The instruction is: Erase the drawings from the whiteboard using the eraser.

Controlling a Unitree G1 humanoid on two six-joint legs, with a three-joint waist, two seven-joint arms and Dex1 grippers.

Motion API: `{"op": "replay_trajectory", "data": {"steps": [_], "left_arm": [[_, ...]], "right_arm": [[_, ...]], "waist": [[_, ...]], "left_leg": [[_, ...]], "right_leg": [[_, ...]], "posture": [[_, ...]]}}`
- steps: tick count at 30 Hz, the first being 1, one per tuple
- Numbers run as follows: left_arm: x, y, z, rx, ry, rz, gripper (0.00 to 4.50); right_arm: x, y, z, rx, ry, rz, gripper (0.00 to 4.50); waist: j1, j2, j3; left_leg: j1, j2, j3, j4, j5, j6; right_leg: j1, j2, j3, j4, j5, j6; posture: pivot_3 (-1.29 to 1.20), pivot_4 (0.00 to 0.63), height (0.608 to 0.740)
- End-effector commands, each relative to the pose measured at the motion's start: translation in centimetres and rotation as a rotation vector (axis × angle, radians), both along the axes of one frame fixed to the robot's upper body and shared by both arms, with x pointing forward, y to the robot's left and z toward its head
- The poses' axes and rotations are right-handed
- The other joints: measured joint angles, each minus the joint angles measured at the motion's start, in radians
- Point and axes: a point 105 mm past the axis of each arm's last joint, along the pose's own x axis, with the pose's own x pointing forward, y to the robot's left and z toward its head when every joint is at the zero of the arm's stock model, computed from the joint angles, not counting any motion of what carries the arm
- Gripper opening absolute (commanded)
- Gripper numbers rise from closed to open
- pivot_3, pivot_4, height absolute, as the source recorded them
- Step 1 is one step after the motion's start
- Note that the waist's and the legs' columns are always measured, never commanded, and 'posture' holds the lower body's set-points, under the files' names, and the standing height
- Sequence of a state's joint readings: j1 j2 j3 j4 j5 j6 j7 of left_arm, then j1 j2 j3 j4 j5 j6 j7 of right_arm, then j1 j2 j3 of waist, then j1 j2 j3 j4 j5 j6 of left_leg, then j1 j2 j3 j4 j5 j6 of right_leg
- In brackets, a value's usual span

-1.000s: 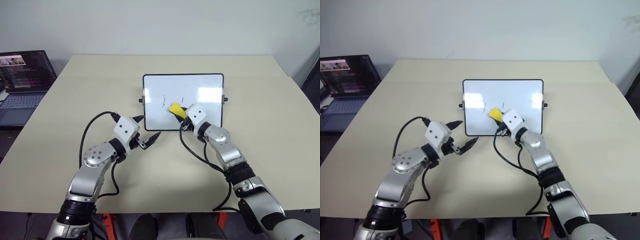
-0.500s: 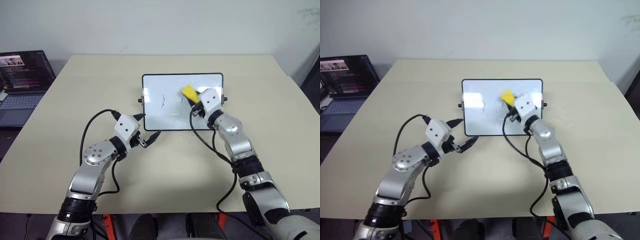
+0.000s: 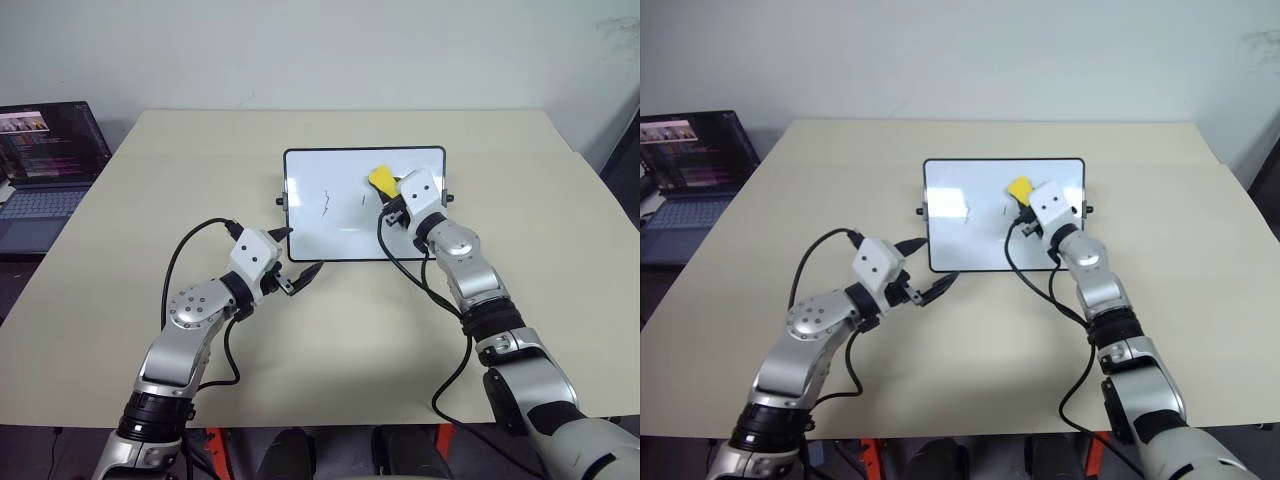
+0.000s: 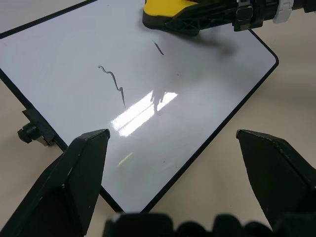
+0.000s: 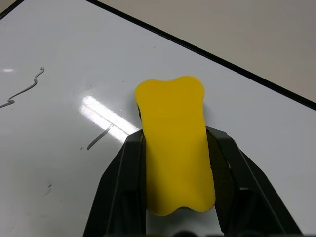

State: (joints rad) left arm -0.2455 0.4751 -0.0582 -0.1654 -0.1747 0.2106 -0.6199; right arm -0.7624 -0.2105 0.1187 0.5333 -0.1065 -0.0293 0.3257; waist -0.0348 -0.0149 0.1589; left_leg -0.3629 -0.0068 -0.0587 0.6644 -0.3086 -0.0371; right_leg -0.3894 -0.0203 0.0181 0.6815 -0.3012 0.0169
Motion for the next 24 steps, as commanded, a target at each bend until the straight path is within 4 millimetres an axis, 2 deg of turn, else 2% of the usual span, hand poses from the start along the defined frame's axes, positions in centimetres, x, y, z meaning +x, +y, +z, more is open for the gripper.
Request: {"op": "replay_trajectory", "data": {"steps": [1, 13, 24], "left_arm": [[-0.2, -0.2, 1.4, -0.005, -0.059, -0.004, 4.5], [-0.3, -0.3, 1.5, -0.011, -0.062, 0.003, 4.5], [-0.3, -0.4, 1.4, -0.015, -0.058, 0.003, 4.5]], "right_arm": [[-0.5, 0.5, -0.6, -0.02, 0.019, 0.022, 1.34], [-2.7, 1.2, -2.2, -0.049, 0.082, 0.087, 1.34], [-2.9, 0.8, -2.6, -0.072, 0.099, 0.083, 1.34]], "waist": [[0.0, 0.0, 0.0], [0.002, 0.0, 0.0], [0.003, 0.0, 0.0]], "left_leg": [[0.0, 0.0, 0.0, 0.0, 0.0, 0.0], [0.0, 0.0, 0.0, 0.0, 0.0, 0.0], [0.0, 0.0, 0.0, 0.0, 0.0, 0.0]], "right_leg": [[0.0, 0.0, 0.0, 0.0, 0.0, 0.0], [0.0, 0.0, 0.0, 0.0, 0.0, 0.0], [0.0, 0.0, 0.0, -0.001, 0.0, 0.0]], "posture": [[0.0, 0.15, 0.74], [0.0, 0.15, 0.74], [0.0, 0.15, 0.74]]}}
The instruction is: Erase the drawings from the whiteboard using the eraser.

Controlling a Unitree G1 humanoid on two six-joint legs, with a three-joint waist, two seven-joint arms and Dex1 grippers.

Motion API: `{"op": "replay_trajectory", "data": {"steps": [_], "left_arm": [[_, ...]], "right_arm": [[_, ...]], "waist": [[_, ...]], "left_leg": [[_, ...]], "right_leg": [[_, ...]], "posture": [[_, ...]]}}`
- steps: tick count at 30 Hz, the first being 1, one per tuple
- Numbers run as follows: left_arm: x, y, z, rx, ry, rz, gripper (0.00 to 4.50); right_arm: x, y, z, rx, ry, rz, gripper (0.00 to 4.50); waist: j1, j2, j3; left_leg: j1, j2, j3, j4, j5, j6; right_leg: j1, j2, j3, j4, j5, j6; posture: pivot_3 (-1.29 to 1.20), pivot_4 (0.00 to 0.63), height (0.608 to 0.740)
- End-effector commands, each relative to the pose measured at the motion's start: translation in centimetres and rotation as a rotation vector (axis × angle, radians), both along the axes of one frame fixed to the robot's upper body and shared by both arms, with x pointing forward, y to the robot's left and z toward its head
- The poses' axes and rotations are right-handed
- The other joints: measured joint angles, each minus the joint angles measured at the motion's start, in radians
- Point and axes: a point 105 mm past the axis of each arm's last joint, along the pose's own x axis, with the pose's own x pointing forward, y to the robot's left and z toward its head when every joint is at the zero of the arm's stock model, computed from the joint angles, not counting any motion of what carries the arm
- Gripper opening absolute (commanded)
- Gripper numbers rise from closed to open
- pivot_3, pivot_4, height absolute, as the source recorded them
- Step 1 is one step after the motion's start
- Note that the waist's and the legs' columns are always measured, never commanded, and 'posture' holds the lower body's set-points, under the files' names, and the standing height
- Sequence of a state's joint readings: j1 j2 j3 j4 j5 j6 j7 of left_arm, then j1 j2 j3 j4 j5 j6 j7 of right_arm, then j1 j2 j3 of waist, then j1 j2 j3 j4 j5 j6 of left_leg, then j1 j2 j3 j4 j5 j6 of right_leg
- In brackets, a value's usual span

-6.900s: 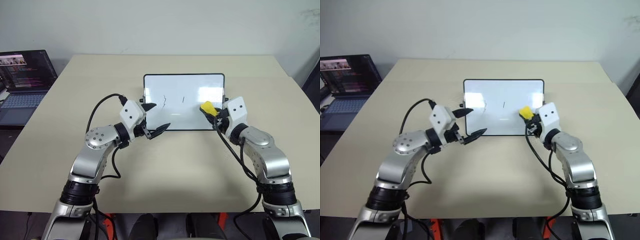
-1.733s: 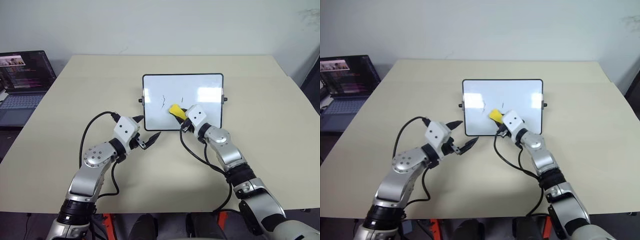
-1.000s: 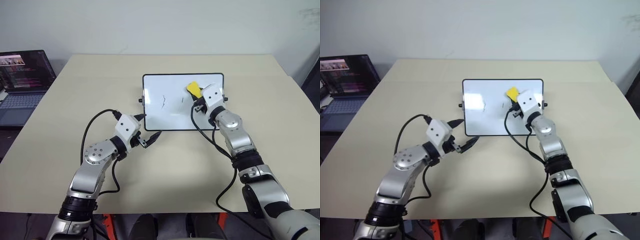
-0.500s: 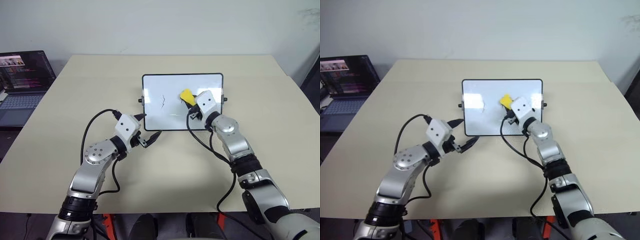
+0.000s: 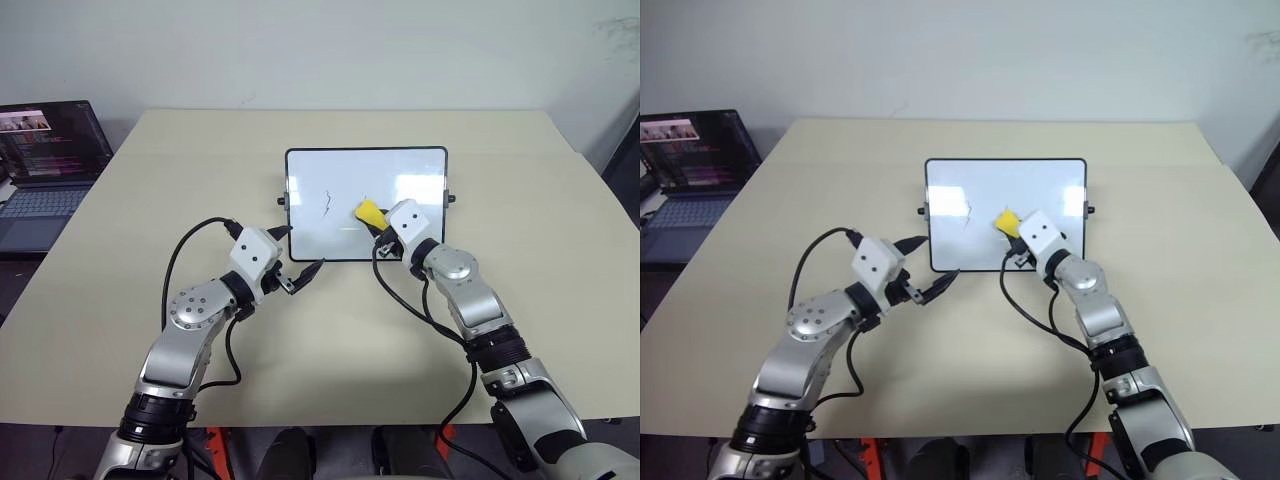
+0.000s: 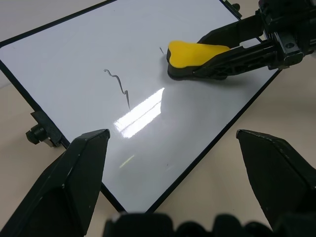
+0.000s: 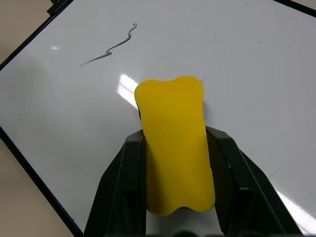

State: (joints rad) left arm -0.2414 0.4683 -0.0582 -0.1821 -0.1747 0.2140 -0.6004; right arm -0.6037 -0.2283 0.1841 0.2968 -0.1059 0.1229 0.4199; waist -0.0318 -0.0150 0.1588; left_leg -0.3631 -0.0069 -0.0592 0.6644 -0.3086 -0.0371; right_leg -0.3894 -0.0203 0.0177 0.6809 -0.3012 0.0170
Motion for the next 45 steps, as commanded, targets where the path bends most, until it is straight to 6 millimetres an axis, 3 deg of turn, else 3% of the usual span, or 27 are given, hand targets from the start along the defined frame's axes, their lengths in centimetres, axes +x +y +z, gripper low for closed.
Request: {"op": "replay_trajectory", "data": {"steps": [1, 11, 20, 31, 45], "left_arm": [[-0.2, -0.2, 1.1, -0.005, -0.045, -0.008, 4.5], [-0.2, -0.4, 1.1, -0.009, -0.044, -0.014, 4.5], [-0.3, -0.5, 1.0, -0.009, -0.044, -0.014, 4.5], [-0.2, -0.5, 1.1, -0.006, -0.048, -0.022, 4.5], [-0.5, -0.2, 1.2, 0.001, -0.047, -0.019, 4.5]], "right_arm": [[0.3, -0.3, 0.6, -0.01, -0.017, -0.015, 1.34], [3.9, -1.7, 3.2, -0.014, -0.106, -0.13, 1.34], [4.4, -2.3, 3.6, -0.009, -0.128, -0.145, 1.34], [3.4, -1.9, 4.6, 0.075, -0.147, -0.125, 1.34], [-1.8, -4.1, 3.7, 0.135, 0.039, -0.105, 1.34]], "waist": [[0.0, 0.0, 0.0], [-0.001, 0.0, 0.0], [-0.001, 0.0, 0.0], [0.001, 0.0, 0.0], [0.001, 0.0, 0.0]], "left_leg": [[0.0, 0.0, 0.0, 0.0, 0.0, 0.0], [0.0, 0.0, 0.0, 0.001, 0.0, 0.0], [0.0, 0.0, 0.0, 0.001, 0.0, 0.0], [0.0, 0.0, 0.0, 0.001, 0.0, 0.0], [-0.001, 0.0, -0.001, -0.001, 0.0, 0.0]], "right_leg": [[0.0, 0.0, 0.0, 0.0, 0.0, 0.0], [0.0, 0.0, 0.0, 0.001, 0.0, 0.0], [0.001, 0.0, 0.0, 0.001, 0.0, 0.0], [0.001, 0.0, 0.0, 0.0, 0.0, 0.0], [0.0, 0.0, 0.0, -0.001, 0.0, 0.0]], "posture": [[0.0, 0.15, 0.74], [0.0, 0.15, 0.74], [0.0, 0.15, 0.74], [0.0, 0.15, 0.74], [0.0, 0.15, 0.74]]}}
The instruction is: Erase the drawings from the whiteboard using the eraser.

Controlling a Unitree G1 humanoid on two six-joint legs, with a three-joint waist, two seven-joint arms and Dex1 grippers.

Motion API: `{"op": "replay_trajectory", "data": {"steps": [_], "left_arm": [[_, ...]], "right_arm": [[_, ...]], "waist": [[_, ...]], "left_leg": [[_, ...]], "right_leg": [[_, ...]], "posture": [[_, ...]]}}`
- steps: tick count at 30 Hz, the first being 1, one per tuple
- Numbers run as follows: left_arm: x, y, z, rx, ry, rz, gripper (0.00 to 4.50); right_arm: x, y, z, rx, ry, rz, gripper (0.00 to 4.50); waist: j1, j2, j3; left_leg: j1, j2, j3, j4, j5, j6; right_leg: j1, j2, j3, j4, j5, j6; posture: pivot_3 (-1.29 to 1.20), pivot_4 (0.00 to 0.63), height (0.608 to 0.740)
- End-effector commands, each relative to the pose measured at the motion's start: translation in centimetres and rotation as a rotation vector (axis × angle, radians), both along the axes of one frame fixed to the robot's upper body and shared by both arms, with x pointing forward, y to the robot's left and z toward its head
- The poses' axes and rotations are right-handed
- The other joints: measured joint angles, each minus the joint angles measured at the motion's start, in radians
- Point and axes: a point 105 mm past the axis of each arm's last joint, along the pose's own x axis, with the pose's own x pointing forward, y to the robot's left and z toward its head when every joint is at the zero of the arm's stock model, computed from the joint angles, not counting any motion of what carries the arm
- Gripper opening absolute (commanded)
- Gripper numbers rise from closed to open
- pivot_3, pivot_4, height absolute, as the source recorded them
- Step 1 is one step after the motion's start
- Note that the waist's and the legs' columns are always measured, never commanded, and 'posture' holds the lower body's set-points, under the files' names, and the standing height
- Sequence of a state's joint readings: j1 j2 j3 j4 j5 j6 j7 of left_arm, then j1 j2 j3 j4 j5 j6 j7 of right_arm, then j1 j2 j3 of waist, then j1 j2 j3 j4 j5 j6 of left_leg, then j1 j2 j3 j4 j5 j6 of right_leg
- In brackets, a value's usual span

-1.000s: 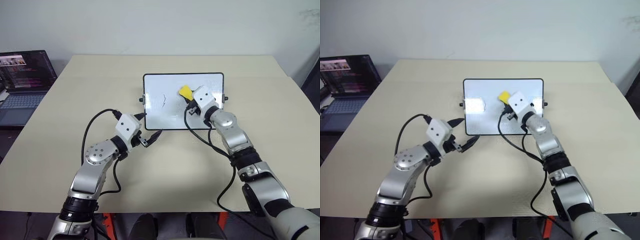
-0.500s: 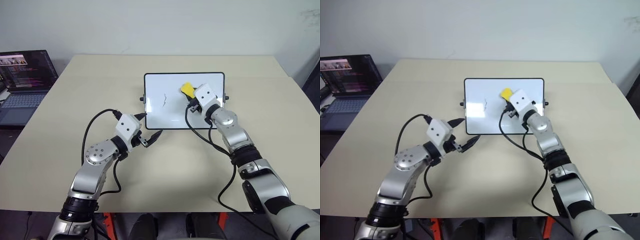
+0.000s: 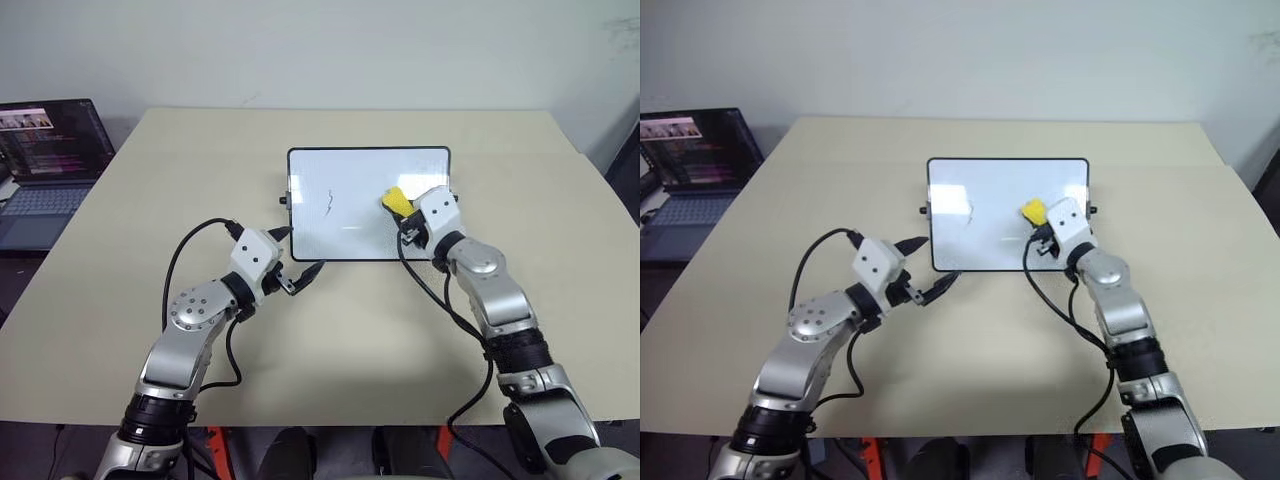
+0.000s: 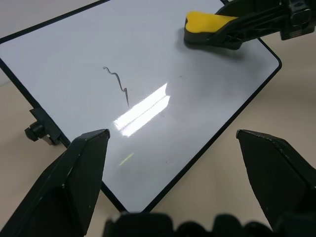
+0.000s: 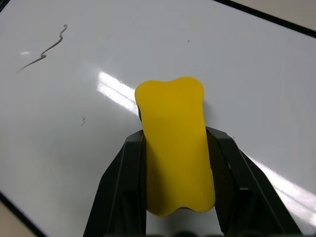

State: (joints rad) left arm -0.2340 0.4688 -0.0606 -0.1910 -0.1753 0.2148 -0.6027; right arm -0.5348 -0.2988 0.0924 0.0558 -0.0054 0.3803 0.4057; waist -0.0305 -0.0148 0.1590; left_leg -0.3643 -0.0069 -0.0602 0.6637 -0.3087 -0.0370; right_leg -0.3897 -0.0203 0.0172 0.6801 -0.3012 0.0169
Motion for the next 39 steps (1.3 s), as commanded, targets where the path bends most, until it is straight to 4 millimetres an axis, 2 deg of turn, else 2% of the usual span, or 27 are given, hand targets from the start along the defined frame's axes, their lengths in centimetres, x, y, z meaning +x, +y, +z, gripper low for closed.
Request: {"op": "replay_trajectory", "data": {"steps": [1, 13, 25, 39], "left_arm": [[-0.3, -0.1, 1.4, 0.0, -0.048, -0.015, 4.5], [-0.3, 0.1, 1.6, 0.01, -0.047, -0.023, 4.5], [-0.3, 0.5, 1.7, 0.018, -0.044, -0.01, 4.5], [-1.1, 3.2, 0.1, 0.043, -0.004, 0.134, 4.5]], "right_arm": [[-1.3, -0.1, 1.9, 0.051, -0.019, 0.028, 1.34], [-2.9, -0.3, 1.7, 0.058, 0.039, 0.047, 1.34], [-2.5, -0.1, 1.7, 0.055, 0.027, 0.043, 1.34], [-1.6, 0.5, 2.5, 0.058, -0.011, 0.05, 1.34]], "waist": [[0.0, 0.0, 0.0], [0.0, 0.0, 0.0], [0.001, 0.0, 0.0], [0.001, 0.0, 0.0]], "left_leg": [[0.0, 0.0, 0.0, 0.0, 0.0, 0.0], [0.0, 0.0, 0.0, 0.0, 0.0, 0.0], [0.0, 0.0, 0.0, 0.0, 0.0, 0.0], [0.0, 0.0, 0.0, 0.0, 0.0, 0.0]], "right_leg": [[0.0, 0.0, 0.0, 0.0, 0.0, 0.0], [0.0, 0.0, 0.0, 0.0, 0.0, 0.0], [0.0, 0.0, 0.0, 0.0, 0.0, 0.0], [0.0, 0.0, 0.0, 0.0, 0.0, 0.0]], "posture": [[0.0, 0.15, 0.74], [0.0, 0.15, 0.74], [0.0, 0.15, 0.74], [0.0, 0.15, 0.74]]}}
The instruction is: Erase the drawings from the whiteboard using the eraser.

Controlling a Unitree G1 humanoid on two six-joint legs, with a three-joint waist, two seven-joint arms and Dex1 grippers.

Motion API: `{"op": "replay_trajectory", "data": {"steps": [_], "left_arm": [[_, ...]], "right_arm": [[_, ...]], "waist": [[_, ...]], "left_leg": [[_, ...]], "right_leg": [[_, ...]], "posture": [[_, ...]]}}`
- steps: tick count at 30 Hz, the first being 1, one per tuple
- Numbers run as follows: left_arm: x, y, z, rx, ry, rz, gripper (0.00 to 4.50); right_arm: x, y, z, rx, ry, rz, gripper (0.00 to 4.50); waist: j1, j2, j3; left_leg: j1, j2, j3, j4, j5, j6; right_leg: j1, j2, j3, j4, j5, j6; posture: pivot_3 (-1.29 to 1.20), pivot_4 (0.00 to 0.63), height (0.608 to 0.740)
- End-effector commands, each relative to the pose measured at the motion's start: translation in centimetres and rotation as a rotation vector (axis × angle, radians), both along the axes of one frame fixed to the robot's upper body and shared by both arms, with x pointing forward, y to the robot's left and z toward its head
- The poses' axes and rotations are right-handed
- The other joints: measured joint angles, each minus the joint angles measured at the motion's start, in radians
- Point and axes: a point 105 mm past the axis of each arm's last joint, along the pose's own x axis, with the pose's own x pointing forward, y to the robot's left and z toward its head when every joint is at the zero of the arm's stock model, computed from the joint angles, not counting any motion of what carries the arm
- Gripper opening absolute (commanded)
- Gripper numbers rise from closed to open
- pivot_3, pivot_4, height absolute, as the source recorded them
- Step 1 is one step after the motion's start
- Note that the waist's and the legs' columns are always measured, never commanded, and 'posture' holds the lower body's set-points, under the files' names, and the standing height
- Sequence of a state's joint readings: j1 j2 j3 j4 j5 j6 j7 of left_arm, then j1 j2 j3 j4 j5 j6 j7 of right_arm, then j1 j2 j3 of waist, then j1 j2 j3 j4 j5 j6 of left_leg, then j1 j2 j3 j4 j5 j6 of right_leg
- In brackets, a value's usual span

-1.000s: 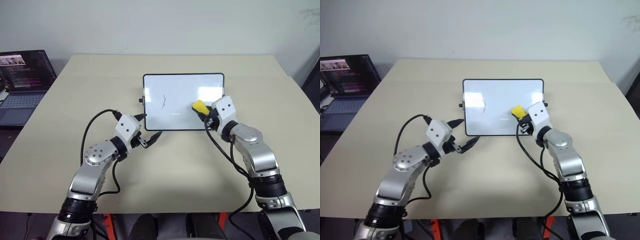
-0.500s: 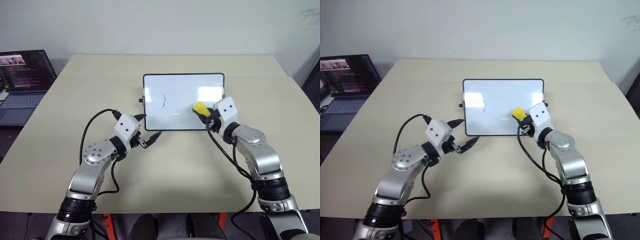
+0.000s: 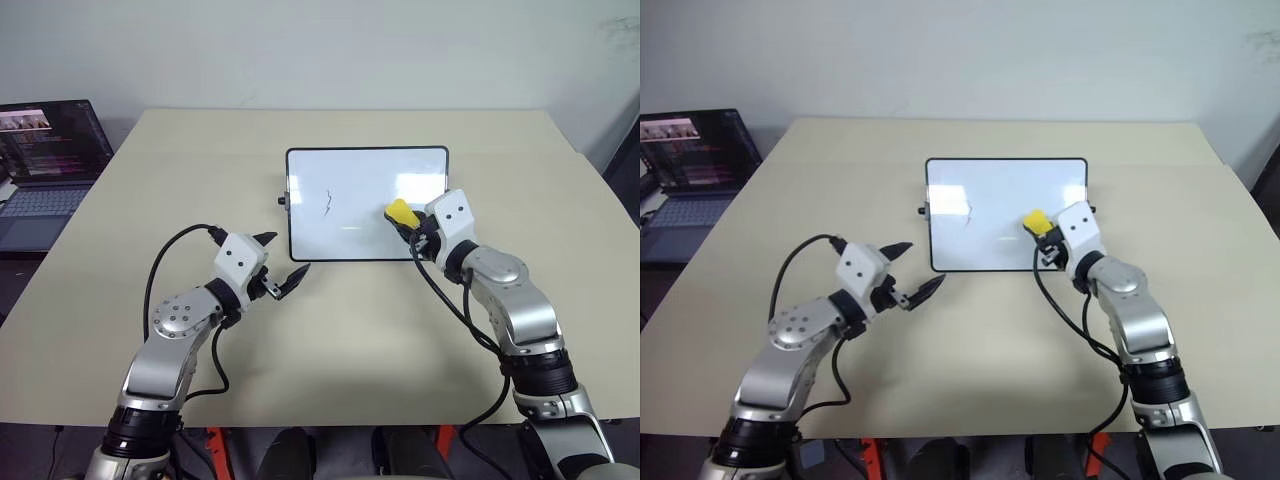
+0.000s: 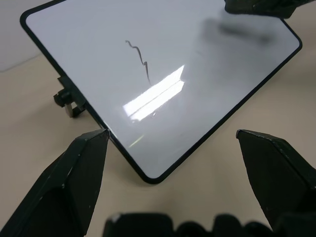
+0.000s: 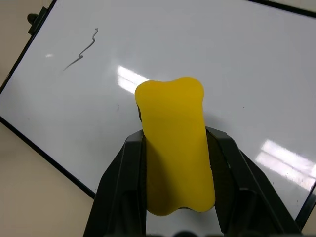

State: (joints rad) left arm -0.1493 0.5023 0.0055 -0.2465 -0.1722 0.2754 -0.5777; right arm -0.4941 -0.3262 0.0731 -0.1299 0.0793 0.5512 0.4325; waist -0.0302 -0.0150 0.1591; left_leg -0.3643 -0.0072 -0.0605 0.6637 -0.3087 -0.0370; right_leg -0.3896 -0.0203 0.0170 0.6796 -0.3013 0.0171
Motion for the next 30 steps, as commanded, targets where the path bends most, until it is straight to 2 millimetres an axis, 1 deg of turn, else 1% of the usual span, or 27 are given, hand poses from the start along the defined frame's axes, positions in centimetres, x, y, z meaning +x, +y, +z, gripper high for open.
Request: {"op": "replay_trajectory", "data": {"steps": [1, 5, 7, 9, 11, 15, 16, 18, 22, 25, 30], "left_arm": [[-0.4, 0.6, 0.9, 0.024, -0.051, 0.035, 4.5], [-0.4, 0.6, 0.8, 0.021, -0.052, 0.043, 4.5], [-0.3, 0.7, 0.8, 0.02, -0.052, 0.05, 4.5], [-0.2, 0.8, 0.7, 0.023, -0.052, 0.056, 4.5], [-0.2, 0.8, 0.6, 0.024, -0.052, 0.058, 4.5], [0.2, 0.8, 0.7, 0.025, -0.057, 0.056, 4.5], [0.2, 0.8, 0.7, 0.027, -0.057, 0.054, 4.5], [0.2, 0.7, 0.6, 0.027, -0.058, 0.05, 4.5], [0.2, 0.7, 0.7, 0.028, -0.059, 0.046, 4.5], [0.2, 0.6, 0.8, 0.031, -0.063, 0.043, 4.5], [0.1, 0.6, 0.9, 0.033, -0.069, 0.046, 4.5]], "right_arm": [[0.2, 0.5, 1.4, 0.007, -0.06, 0.013, 1.34], [0.6, 0.8, 2.2, 0.007, -0.094, 0.02, 1.34], [1.0, 1.0, 3.2, 0.008, -0.139, 0.02, 1.34], [1.7, 1.6, 4.9, 0.012, -0.217, 0.019, 1.34], [2.1, 1.9, 5.7, 0.013, -0.258, 0.02, 1.34], [3.9, 3.3, 8.3, 0.019, -0.382, 0.01, 1.34], [4.3, 3.7, 8.6, 0.019, -0.395, 0.006, 1.34], [5.1, 4.4, 8.6, 0.02, -0.411, 0.005, 1.34], [5.7, 5.3, 8.0, 0.024, -0.422, 0.02, 1.34], [5.9, 6.0, 7.6, 0.028, -0.43, 0.04, 1.34], [6.1, 6.5, 7.0, 0.032, -0.429, 0.052, 1.34]], "waist": [[0.0, 0.0, 0.0], [0.001, 0.0, 0.0], [-0.001, 0.0, 0.0], [-0.002, 0.0, 0.0], [-0.002, 0.0, 0.0], [-0.002, 0.0, 0.0], [-0.002, 0.0, 0.0], [-0.003, 0.0, 0.0], [-0.002, 0.0, 0.0], [-0.001, 0.0, 0.0], [-0.002, 0.0, 0.0]], "left_leg": [[0.0, 0.0, 0.0, 0.0, 0.0, 0.0], [0.0, 0.0, 0.0, 0.0, 0.0, 0.0], [0.0, 0.0, 0.0, 0.0, 0.0, 0.0], [0.0, 0.0, 0.0, 0.0, 0.0, 0.0], [0.0, 0.0, 0.0, 0.0, 0.0, 0.0], [0.0, 0.0, 0.001, 0.0, 0.0, 0.0], [0.0, 0.0, 0.001, 0.0, 0.0, 0.0], [0.0, 0.0, 0.001, 0.0, 0.0, 0.0], [0.0, 0.0, 0.001, -0.001, 0.0, 0.0], [0.0, 0.0, 0.001, -0.001, 0.0, 0.0], [0.0, 0.0, 0.001, -0.001, 0.0, 0.0]], "right_leg": [[0.0, 0.0, 0.0, 0.0, 0.0, 0.0], [0.0, 0.0, 0.0, 0.0, 0.0, 0.0], [0.0, 0.0, 0.0, 0.0, 0.0, 0.0], [0.0, 0.0, 0.0, 0.0, 0.0, 0.0], [0.0, 0.0, 0.0, 0.0, 0.0, 0.0], [0.0, 0.0, 0.0, 0.0, 0.0, 0.0], [0.0, 0.0, 0.0, 0.0, 0.0, 0.0], [0.0, 0.0, 0.0, 0.0, 0.0, 0.0], [0.0, 0.0, 0.0, 0.0, 0.0, 0.0], [-0.001, 0.0, 0.0, -0.001, 0.0, 0.0], [-0.001, 0.0, 0.0, 0.0, 0.0, 0.0]], "posture": [[0.0, 0.15, 0.74], [0.0, 0.15, 0.74], [0.0, 0.15, 0.74], [0.0, 0.15, 0.74], [0.0, 0.15, 0.74], [0.0, 0.15, 0.74], [0.0, 0.15, 0.74], [0.0, 0.15, 0.74], [0.0, 0.15, 0.74], [0.0, 0.15, 0.74], [0.0, 0.15, 0.74]]}}
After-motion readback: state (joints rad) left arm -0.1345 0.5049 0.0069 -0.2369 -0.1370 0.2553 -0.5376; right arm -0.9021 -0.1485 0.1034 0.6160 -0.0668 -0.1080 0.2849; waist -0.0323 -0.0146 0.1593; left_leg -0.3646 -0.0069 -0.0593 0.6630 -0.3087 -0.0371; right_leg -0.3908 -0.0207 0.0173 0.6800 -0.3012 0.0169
